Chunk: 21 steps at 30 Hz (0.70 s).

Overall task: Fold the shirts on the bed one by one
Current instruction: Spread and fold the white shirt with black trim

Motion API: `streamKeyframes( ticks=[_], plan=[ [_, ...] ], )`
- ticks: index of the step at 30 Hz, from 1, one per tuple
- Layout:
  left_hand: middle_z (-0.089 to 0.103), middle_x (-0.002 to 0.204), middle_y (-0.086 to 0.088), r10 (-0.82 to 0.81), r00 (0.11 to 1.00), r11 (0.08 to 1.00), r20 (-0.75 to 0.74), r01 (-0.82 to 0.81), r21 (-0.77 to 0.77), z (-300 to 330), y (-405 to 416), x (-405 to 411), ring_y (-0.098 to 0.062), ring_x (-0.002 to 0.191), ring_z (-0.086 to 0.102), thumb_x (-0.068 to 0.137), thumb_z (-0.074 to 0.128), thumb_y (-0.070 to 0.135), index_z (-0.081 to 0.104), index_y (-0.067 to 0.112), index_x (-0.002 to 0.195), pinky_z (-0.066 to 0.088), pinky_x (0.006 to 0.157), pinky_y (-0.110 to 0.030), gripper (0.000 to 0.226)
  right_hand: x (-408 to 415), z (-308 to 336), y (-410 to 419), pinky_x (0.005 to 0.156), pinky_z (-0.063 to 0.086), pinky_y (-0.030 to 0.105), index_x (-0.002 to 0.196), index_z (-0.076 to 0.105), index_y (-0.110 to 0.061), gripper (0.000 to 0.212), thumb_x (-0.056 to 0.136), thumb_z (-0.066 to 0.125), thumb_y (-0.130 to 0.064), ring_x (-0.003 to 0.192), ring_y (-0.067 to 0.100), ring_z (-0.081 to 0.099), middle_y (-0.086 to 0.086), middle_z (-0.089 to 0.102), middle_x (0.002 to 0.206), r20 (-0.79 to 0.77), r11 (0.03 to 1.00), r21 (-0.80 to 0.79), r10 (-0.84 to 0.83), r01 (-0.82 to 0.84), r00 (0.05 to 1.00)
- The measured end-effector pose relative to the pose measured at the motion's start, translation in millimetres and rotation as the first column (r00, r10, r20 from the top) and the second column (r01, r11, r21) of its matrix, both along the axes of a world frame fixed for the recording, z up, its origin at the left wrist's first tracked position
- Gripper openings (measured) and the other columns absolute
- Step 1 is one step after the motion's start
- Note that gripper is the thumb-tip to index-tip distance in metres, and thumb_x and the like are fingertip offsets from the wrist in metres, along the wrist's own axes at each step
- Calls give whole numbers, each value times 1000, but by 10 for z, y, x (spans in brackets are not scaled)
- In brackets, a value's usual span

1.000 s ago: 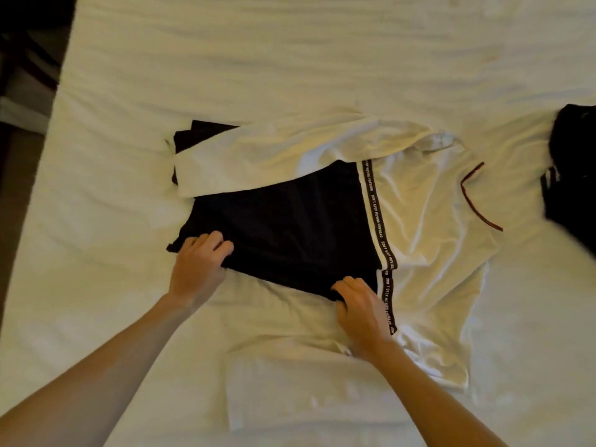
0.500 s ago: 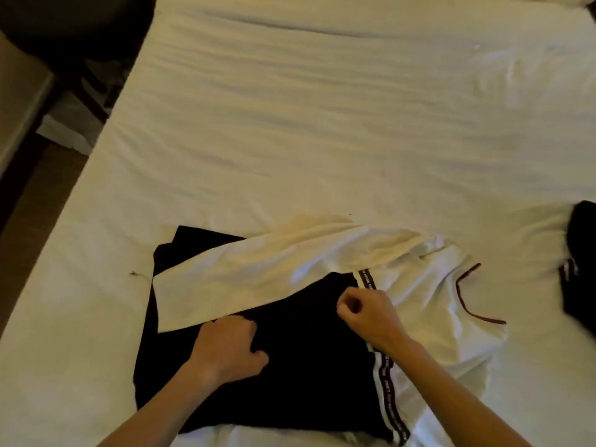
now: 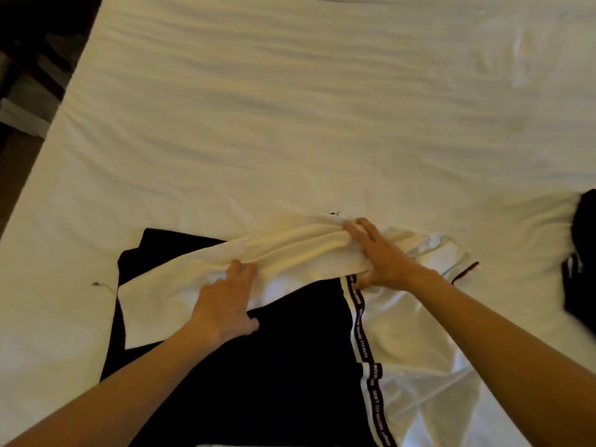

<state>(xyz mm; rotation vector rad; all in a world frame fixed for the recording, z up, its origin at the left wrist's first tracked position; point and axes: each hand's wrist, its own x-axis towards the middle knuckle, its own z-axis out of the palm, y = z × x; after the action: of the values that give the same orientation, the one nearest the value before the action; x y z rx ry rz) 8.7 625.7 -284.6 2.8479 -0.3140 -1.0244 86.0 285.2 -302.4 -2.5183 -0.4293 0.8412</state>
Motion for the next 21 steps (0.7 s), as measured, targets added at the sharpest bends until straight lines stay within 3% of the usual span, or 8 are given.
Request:
streamKeyframes(
  ticks=[2, 4, 7, 10, 13, 14, 17, 21],
  plan=[
    [34, 110, 2, -23, 999, 999, 41, 21, 48, 52, -37, 33, -25, 68, 52, 85, 63, 33, 33, 22, 129, 31, 50, -34, 54, -87, 13, 37, 86, 52, 38, 146, 33, -27, 93, 68, 85, -23, 105, 14, 46, 0, 6, 160, 118, 999, -13, -28, 29, 993],
    [50, 115, -3, -39, 996, 995, 82, 32, 91, 71, -89, 89, -29, 86, 62, 92, 56, 26, 44, 21, 119, 34, 59, -34, 30, -164, 1, 80, 68, 54, 41, 124, 54, -17, 52, 76, 75, -13, 89, 25, 58, 8, 24, 154, 271, 999, 14, -39, 37, 962],
    [60, 92, 0, 40, 997, 991, 68, -49, 124, 86, -100, 237, -28, 82, 61, 89, 53, 25, 49, 28, 88, 34, 62, -33, 6, -209, -34, 67, 73, 52, 39, 96, 72, -6, 10, 86, 72, -9, 87, 34, 63, 14, 49, 137, 349, 994, 95, -86, 56, 933],
    [55, 83, 3, 86, 994, 996, 67, -88, 23, 62, -61, 327, -25, 76, 55, 88, 51, 33, 48, 28, 81, 33, 59, -33, 9, -133, 6, 27, 82, 45, 30, 93, 77, -6, 10, 86, 74, -13, 89, 26, 62, 10, 54, 126, 265, 961, 175, -258, 217, 929],
    [52, 87, 8, 10, 1000, 998, 7, -10, -64, 101, -69, 236, -22, 81, 55, 78, 54, 72, 46, 31, 96, 32, 57, -33, 45, -55, 92, 53, 77, 47, 28, 92, 77, -9, 9, 86, 74, -15, 75, 12, 57, 2, 52, 117, 260, 916, 245, -377, 317, 889],
    [54, 91, 8, -47, 999, 998, -23, 46, -43, 127, -100, 198, -22, 84, 56, 76, 56, 74, 47, 29, 104, 34, 58, -33, 53, -43, 117, 70, 74, 47, 26, 92, 77, -10, 8, 88, 72, -16, 73, 12, 55, 1, 51, 114, 279, 899, 265, -418, 349, 864],
    [62, 105, -1, -24, 999, 994, 33, 20, 103, 191, -162, 200, -26, 97, 63, 86, 59, 43, 52, 23, 113, 42, 67, -34, 34, 3, 195, 118, 62, 40, 28, 97, 70, -16, 9, 95, 62, -19, 70, 16, 53, -2, 53, 96, 337, 855, 266, -516, 446, 787],
    [61, 76, -3, 227, 973, 956, 47, -232, 178, 517, 32, 784, -26, 68, 60, 84, 61, 25, 64, 16, 83, 40, 56, -29, 10, 210, 301, 37, 57, 41, 34, 101, 57, -24, 13, 102, 46, -29, 61, 22, 56, 2, 61, 69, 236, 799, 191, -601, 570, 763]
  ],
)
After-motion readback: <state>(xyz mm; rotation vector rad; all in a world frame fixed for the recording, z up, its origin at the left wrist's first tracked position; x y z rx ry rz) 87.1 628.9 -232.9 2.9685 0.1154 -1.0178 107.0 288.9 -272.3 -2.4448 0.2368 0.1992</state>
